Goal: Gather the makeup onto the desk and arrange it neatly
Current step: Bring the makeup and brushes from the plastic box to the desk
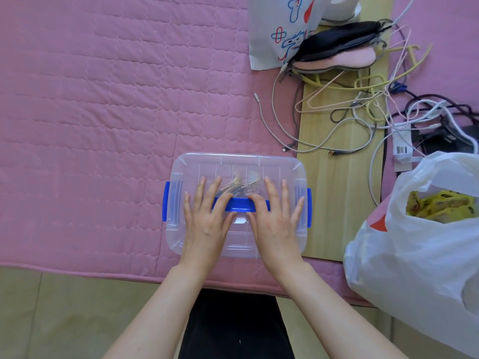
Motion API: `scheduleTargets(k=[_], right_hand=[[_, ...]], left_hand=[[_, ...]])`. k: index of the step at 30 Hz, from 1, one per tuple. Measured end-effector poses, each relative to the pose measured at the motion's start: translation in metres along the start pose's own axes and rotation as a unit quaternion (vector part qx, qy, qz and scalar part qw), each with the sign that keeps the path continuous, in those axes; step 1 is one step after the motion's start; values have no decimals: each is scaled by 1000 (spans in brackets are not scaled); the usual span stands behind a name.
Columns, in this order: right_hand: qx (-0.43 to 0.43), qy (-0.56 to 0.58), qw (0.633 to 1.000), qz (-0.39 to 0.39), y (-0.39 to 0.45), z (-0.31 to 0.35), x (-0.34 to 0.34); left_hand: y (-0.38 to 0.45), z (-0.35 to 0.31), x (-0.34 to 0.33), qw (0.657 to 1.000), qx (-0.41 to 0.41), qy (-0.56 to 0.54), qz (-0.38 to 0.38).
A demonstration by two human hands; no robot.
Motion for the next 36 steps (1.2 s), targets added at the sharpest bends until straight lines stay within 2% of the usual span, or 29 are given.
scheduleTargets(k=[4,10,21,26,36], right_hand=[[-7,14,1000,7,0,4,13],[15,38,999,-35,20,16,57],[8,77,996,-54,138,14,100],[-4,58,998,-11,194,4,80],[-27,-14,991,128,252,-12,-9]], left_hand=[[2,-6,12,1000,-18,-1,-10],[27,-15,47,999,-24,-9,-31],[156,-19,68,997,-60,12,-39],[208,0,40,998,-58,18,4],[247,59,-54,986,-4,46,160]])
Point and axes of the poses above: each hand's wrist, its own y-axis towards the middle knuckle, its own x-axis out of the back of the hand, z = x × y, the point moved 6 cm from there along y, towards the middle knuckle, and after that the axes turned 6 degrees about -x, right-handed, at the moved point
